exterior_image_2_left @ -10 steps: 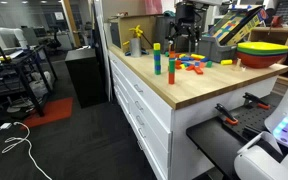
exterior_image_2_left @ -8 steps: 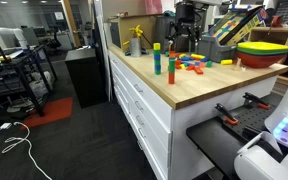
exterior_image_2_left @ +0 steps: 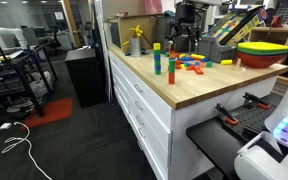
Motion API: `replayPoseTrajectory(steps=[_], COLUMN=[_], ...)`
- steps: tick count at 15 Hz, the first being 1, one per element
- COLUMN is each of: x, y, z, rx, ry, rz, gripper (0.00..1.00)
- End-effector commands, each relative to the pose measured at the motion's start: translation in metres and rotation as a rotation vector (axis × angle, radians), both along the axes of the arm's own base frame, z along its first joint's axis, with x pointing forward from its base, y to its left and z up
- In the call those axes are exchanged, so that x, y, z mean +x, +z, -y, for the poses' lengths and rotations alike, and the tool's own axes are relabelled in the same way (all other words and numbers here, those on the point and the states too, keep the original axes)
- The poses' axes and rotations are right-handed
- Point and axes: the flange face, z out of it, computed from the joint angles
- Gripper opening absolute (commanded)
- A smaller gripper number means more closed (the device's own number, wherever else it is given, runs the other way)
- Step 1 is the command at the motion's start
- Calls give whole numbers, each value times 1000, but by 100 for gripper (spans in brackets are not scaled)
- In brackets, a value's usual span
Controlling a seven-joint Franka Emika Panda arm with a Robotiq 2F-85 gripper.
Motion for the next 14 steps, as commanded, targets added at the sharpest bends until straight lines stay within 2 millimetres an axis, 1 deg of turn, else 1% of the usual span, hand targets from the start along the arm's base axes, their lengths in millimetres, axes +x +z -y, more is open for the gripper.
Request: replayPoseTrajectory(steps=[1, 3, 7, 10, 14], x=[4, 11, 27, 42, 63], y=[1, 1, -1, -7, -22], z=[7, 20, 57, 86, 118], rx=[-13, -27, -89, -102, -82], ry=[9, 8, 11, -11, -91], rz=[-1, 2, 13, 7, -20], gripper=[100, 100, 100, 100, 100])
